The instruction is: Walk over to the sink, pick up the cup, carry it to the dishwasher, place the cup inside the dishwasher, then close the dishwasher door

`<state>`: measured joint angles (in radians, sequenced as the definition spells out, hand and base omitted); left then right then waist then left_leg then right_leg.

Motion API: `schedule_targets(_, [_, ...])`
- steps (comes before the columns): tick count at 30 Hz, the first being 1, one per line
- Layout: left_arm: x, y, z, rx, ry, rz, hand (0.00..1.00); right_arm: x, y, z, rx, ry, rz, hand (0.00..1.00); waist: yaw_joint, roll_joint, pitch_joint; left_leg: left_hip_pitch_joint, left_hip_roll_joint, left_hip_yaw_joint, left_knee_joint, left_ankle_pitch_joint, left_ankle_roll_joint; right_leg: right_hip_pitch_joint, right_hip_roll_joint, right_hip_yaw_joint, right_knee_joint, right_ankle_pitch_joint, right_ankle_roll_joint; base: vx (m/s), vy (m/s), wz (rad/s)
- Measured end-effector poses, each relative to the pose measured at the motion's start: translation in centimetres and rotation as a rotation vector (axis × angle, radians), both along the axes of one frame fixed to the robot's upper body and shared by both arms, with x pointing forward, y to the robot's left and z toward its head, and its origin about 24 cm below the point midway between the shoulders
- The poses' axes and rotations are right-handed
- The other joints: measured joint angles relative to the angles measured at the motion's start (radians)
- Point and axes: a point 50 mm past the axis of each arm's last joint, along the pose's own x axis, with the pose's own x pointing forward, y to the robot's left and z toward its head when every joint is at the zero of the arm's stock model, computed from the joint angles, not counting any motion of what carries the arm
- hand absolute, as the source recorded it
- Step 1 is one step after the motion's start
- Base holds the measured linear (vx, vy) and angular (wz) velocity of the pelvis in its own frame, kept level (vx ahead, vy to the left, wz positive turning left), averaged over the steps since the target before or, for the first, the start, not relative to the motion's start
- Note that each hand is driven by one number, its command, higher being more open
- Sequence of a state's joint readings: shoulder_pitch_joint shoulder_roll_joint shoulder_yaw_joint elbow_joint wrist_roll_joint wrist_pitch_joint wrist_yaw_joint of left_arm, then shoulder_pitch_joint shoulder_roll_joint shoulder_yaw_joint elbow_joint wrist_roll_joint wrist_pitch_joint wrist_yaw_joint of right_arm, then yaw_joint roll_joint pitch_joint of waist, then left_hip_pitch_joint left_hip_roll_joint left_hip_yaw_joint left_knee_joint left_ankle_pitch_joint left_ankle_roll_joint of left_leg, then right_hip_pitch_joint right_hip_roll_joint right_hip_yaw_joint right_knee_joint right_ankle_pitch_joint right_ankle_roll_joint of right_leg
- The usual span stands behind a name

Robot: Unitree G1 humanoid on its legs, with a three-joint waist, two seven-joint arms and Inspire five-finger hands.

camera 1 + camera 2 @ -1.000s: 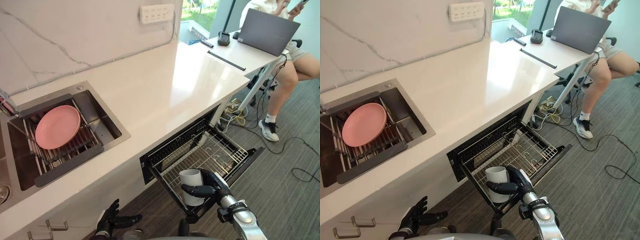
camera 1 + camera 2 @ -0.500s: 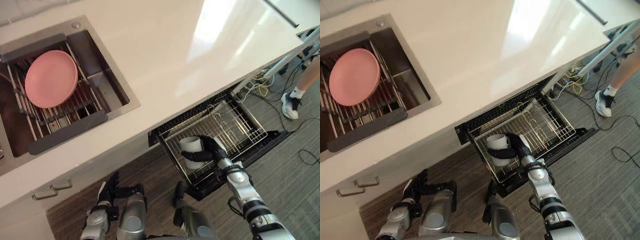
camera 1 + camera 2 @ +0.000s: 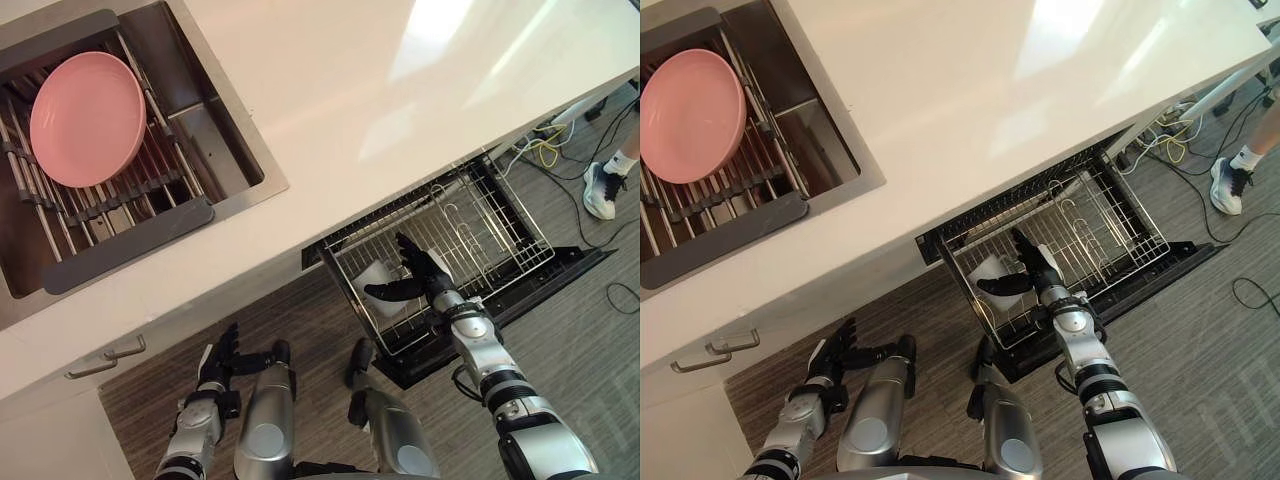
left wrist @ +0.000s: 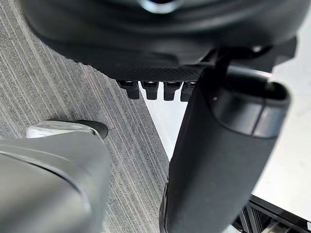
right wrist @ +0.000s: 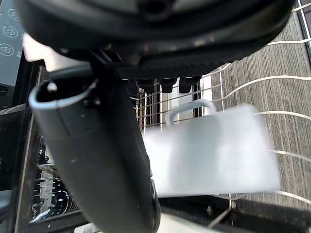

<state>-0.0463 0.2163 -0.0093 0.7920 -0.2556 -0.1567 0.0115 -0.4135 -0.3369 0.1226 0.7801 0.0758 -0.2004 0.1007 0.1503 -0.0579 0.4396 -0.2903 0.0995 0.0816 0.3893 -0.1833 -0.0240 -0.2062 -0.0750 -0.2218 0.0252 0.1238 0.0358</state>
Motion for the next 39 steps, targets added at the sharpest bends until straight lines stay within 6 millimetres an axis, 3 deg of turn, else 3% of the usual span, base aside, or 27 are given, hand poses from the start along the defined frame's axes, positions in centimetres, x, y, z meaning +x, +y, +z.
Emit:
schedule_targets(6, [0.1, -0.5, -0.1, 0.002, 0.002, -0.007, 1.00, -0.8, -0.4, -0.9, -0.005, 0.021, -0.033, 1.00, -0.002, 0.000, 0.000, 0.027, -0.003, -0.015, -0.029, 0.019, -0.014, 0.029, 0.002, -0.014, -0.020, 0.000, 0.000, 0.02, -0.019, 0.07])
schedule_targets(10, [-0.2, -1.1, -0.6, -0.017, 0.024, -0.007, 1.00, -2.7, -0.8, -2.3, 0.020, 0.034, -0.090, 1.00, -0.002, -0.002, -0.001, 0.069, -0.009, -0.022, -0.065, 0.024, -0.012, 0.070, 0.001, -0.024, -0.044, 0.001, 0.000, 0.01, 0.002, 0.08])
schedule_targets(14, [-1.2, -1.2, -1.2, -0.017, 0.053, -0.002, 1.00, -4.5, 0.1, -1.8, 0.085, -0.054, -0.107, 1.00, -0.023, -0.014, -0.010, 0.101, -0.015, -0.021, -0.110, 0.042, -0.015, 0.087, -0.002, -0.023, -0.057, 0.003, 0.000, 0.01, 0.000, 0.00])
schedule_targets(17, [-2.8, -1.1, -2.1, -0.004, 0.105, 0.010, 1.00, -6.5, 1.4, -1.3, 0.109, -0.123, -0.089, 1.00, -0.043, -0.029, -0.064, 0.139, -0.018, -0.010, -0.157, 0.053, -0.018, 0.112, 0.000, -0.013, -0.080, 0.004, 0.001, 0.06, 0.000, -0.07])
schedule_targets(19, [-4.4, -1.2, -2.8, 0.009, 0.149, 0.008, 1.00, -8.1, 2.4, -1.2, 0.128, -0.148, -0.079, 1.00, -0.057, -0.035, -0.134, 0.172, -0.021, 0.004, -0.199, 0.063, -0.021, 0.128, 0.001, -0.001, -0.099, 0.004, 0.001, 0.09, 0.005, -0.15])
schedule_targets(25, [-6.1, -2.0, -4.0, -0.015, 0.197, 0.023, 1.00, -9.5, 2.6, -0.3, 0.168, -0.208, -0.095, 1.00, -0.084, -0.021, -0.227, 0.242, -0.033, 0.014, -0.287, 0.094, -0.019, 0.159, -0.005, 0.006, -0.110, 0.001, 0.006, 0.03, 0.005, -0.04])
schedule_targets(39, [-9.4, -2.2, -5.1, -0.036, 0.251, 0.057, 1.00, -11.9, 3.4, -0.1, 0.286, -0.238, -0.093, 1.00, -0.120, 0.034, -0.311, 0.371, -0.044, 0.001, -0.434, 0.143, -0.014, 0.254, -0.015, -0.040, -0.109, -0.037, 0.019, -0.01, -0.001, 0.10])
